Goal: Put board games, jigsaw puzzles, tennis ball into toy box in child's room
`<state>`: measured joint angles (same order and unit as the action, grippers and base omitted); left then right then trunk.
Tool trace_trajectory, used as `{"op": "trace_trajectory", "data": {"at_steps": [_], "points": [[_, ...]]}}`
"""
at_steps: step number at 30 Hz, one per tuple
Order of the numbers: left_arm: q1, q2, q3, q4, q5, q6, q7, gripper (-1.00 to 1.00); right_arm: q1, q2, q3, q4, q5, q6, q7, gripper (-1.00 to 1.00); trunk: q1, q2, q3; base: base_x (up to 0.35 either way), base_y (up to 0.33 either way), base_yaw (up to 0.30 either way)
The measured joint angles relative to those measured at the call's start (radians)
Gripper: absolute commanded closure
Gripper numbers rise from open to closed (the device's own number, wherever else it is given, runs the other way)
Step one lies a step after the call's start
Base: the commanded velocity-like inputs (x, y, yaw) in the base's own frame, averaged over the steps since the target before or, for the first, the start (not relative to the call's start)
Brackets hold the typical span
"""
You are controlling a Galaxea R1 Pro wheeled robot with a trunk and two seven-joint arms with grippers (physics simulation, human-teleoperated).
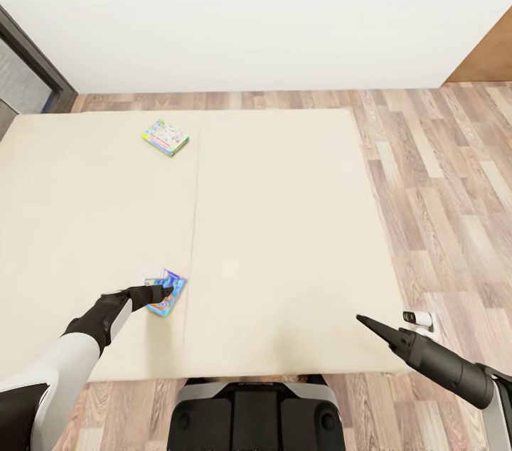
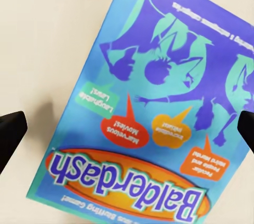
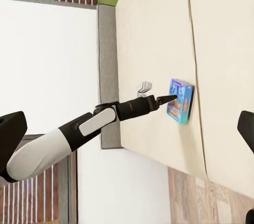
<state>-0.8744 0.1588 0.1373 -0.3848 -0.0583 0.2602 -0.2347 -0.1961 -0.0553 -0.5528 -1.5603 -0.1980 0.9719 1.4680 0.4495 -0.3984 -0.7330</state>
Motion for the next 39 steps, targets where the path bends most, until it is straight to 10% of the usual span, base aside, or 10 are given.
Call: {"op": "trace_trajectory", "data": {"at_steps": [39], "points": [[-0.001, 0.002, 0.002, -0.003, -0.003, -0.063, 0.007, -1.00, 0.000, 0.006, 0.004, 0.000, 0.008, -0.007, -0.002, -1.00, 0.000, 0.000, -0.022, 0.000, 0.000, 0.000]]}}
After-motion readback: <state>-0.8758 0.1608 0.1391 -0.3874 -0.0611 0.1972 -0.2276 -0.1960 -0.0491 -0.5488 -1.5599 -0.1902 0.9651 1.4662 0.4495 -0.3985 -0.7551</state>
